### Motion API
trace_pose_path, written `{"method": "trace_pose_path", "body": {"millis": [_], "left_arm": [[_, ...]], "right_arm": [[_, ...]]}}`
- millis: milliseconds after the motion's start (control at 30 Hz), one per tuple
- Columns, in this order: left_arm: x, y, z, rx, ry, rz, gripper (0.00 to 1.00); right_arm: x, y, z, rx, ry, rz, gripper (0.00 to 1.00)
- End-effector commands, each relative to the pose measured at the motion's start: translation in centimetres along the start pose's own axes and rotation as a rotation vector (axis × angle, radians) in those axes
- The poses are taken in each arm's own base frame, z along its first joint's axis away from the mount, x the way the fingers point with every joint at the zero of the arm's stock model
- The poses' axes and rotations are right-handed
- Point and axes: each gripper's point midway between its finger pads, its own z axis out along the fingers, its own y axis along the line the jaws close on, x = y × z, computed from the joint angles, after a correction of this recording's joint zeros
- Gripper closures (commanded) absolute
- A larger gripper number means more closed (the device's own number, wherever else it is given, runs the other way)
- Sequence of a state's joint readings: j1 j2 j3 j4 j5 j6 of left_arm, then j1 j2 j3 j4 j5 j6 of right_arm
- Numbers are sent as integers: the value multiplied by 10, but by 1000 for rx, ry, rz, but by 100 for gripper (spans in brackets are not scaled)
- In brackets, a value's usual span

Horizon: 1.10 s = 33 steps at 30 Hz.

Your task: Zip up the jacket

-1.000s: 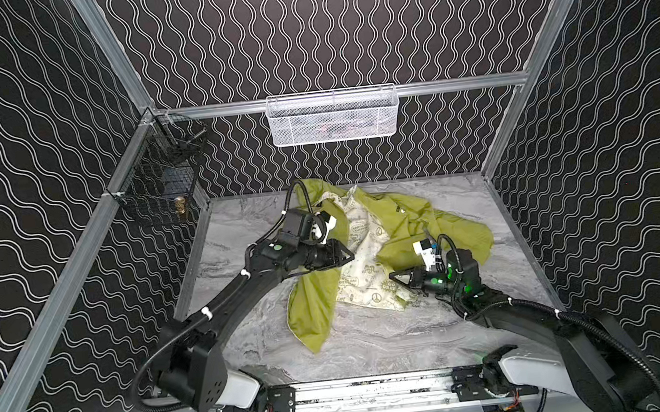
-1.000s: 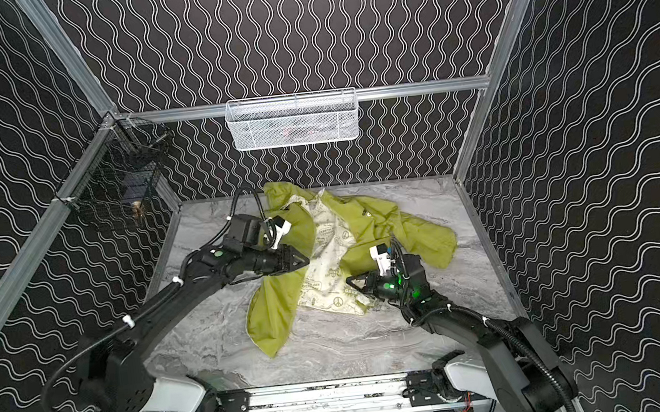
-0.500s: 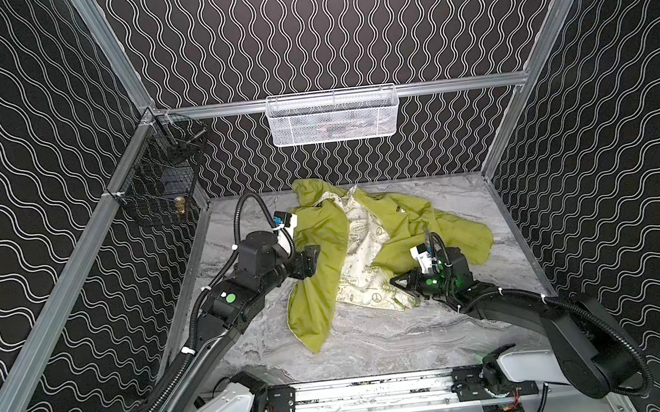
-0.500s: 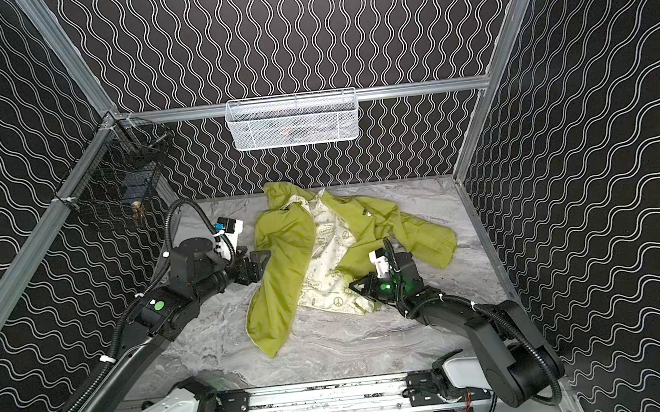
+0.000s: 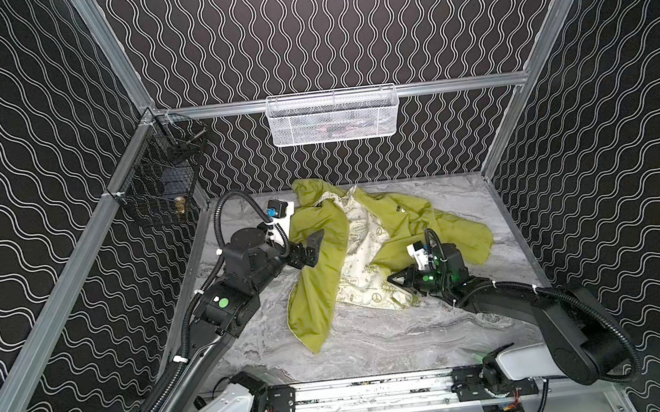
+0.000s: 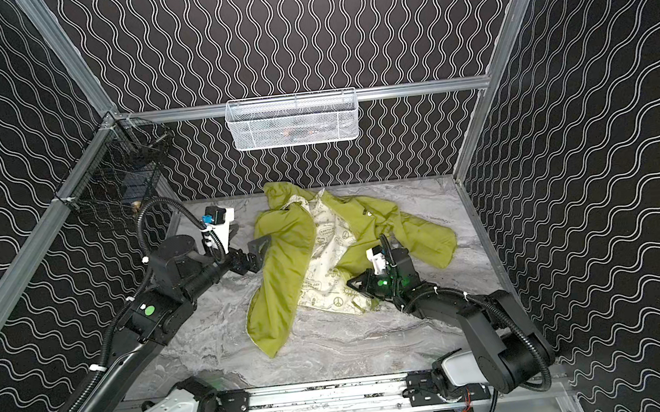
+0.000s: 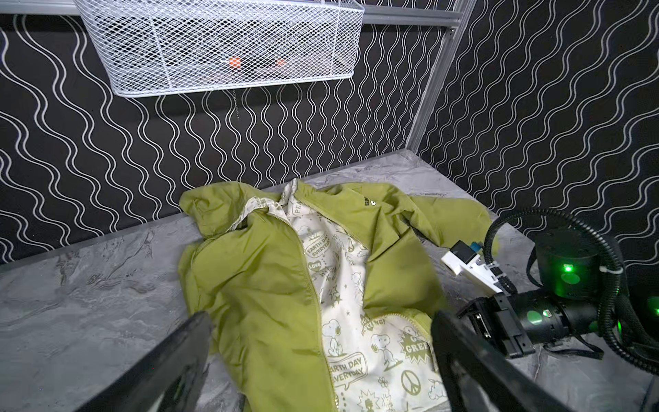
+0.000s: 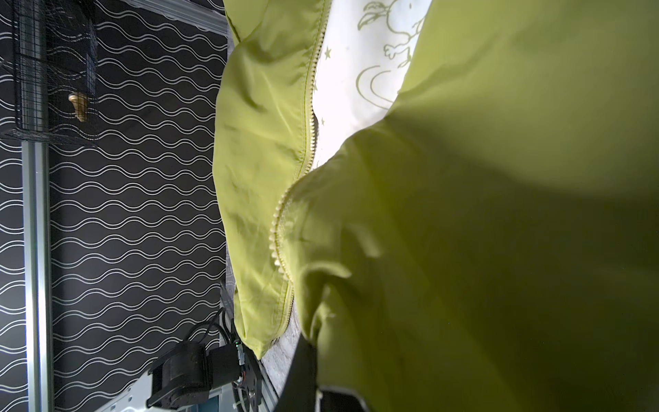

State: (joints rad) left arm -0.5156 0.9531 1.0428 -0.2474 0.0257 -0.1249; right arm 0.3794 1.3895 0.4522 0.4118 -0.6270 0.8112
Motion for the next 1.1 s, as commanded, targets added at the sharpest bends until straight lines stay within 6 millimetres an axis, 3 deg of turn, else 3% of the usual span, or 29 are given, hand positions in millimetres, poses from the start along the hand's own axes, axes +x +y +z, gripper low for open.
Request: {"method": "trace_pose_path", "body": {"millis": [0,100,167,300,433,633,800,867,1000,1067], "left_arm": [[-6,10,1,-58,-19,-3,1],[6,37,2,-220,40,-95,1],[15,40,3,-240,101,-96,1],[36,25,12,-161,246,-106,2],[79,12,9,-94,468,-129,12],[151,0,-22,-56,771,-199,20],[195,-14,-53,-19,878,-317,24],[202,-18,-66,-39,910,-320,24],[231,-30,-73,-59,963,-394,25],[258,-45,-68,-42,974,-445,27]], "right_arm": [[-5,9,0,-29,-8,-30,100],[-4,8,1,-35,-7,-24,100],[-3,9,1,-42,-8,-21,100],[0,6,0,-41,-4,-14,100],[-1,6,0,-39,-4,-14,100],[-1,5,2,-42,-1,-6,100],[1,3,2,-33,2,-4,100],[0,2,1,-28,-3,-1,100],[0,2,1,-32,-3,8,100],[0,2,1,-36,-5,11,100]]}}
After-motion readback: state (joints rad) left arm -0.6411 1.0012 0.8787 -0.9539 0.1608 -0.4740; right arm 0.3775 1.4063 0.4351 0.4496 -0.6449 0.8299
